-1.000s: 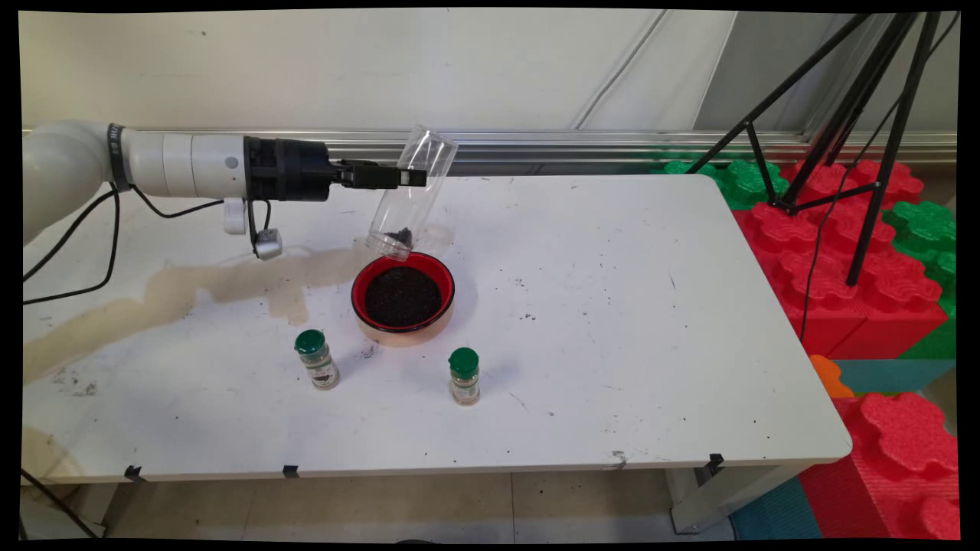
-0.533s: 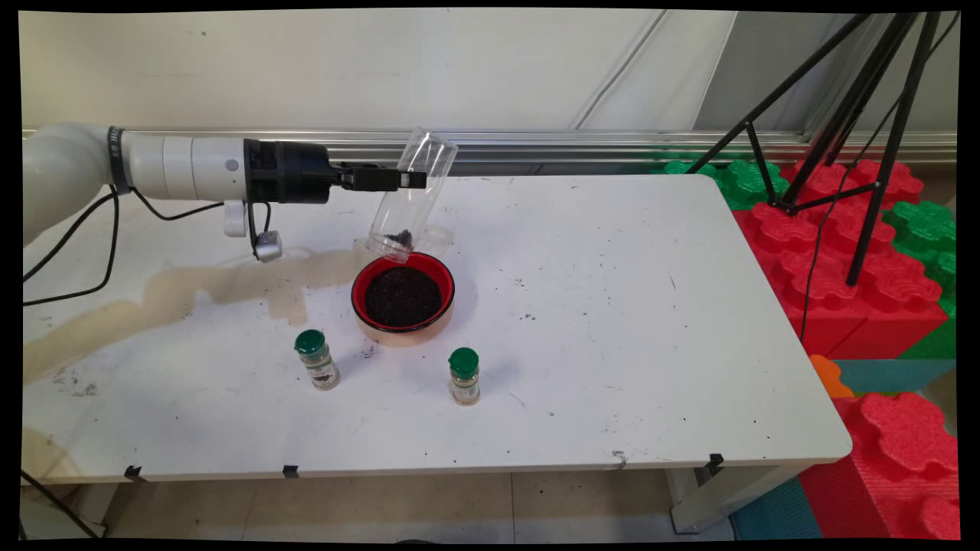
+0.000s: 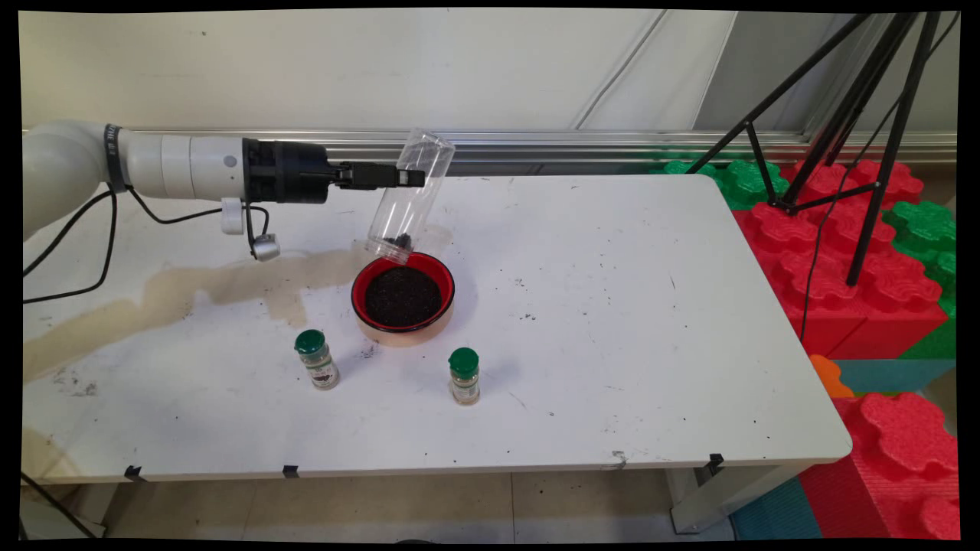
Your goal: Pour the black seasoning powder in the red bowl
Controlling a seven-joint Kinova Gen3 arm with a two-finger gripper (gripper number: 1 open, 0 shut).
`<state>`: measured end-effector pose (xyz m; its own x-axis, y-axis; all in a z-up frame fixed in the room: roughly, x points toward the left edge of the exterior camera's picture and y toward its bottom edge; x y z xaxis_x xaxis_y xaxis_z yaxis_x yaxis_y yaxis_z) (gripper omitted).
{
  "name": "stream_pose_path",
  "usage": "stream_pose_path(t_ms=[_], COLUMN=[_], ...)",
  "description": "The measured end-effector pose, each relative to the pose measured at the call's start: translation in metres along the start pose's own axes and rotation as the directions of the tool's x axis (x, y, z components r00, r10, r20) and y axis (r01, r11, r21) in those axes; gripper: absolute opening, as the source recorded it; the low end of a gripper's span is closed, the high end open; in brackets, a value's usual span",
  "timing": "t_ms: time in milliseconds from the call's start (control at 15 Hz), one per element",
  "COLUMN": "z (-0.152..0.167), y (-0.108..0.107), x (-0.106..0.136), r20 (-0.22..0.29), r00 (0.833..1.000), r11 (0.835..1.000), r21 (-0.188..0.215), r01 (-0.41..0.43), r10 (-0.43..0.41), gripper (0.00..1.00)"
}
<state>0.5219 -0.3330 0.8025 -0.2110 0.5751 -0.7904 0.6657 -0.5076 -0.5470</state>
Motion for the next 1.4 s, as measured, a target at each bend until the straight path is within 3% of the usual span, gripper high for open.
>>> stream_pose_path(t_ms=[400, 600, 733, 1000, 1200, 1400], z=[-0.002, -0.002, -0.003, -0.006, -0.007, -0.009], y=[-0.002, -0.004, -0.006, -0.009, -0.01, -0.012], x=[-0.01, -0.019, -0.025, -0.037, -0.045, -0.054], r20=[0.01, 0.021, 0.03, 0.043, 0.052, 0.057], r00=[0.992, 0.978, 0.961, 0.908, 0.852, 0.786], r11=[0.992, 0.978, 0.96, 0.906, 0.849, 0.78], r21=[-0.022, -0.033, -0.043, -0.063, -0.078, -0.093], r01=[0.123, 0.206, 0.277, 0.419, 0.523, 0.619], r10=[-0.123, -0.206, -0.276, -0.417, -0.521, -0.616], gripper=[0.0, 0.0, 0.0, 0.0, 0.0, 0.0])
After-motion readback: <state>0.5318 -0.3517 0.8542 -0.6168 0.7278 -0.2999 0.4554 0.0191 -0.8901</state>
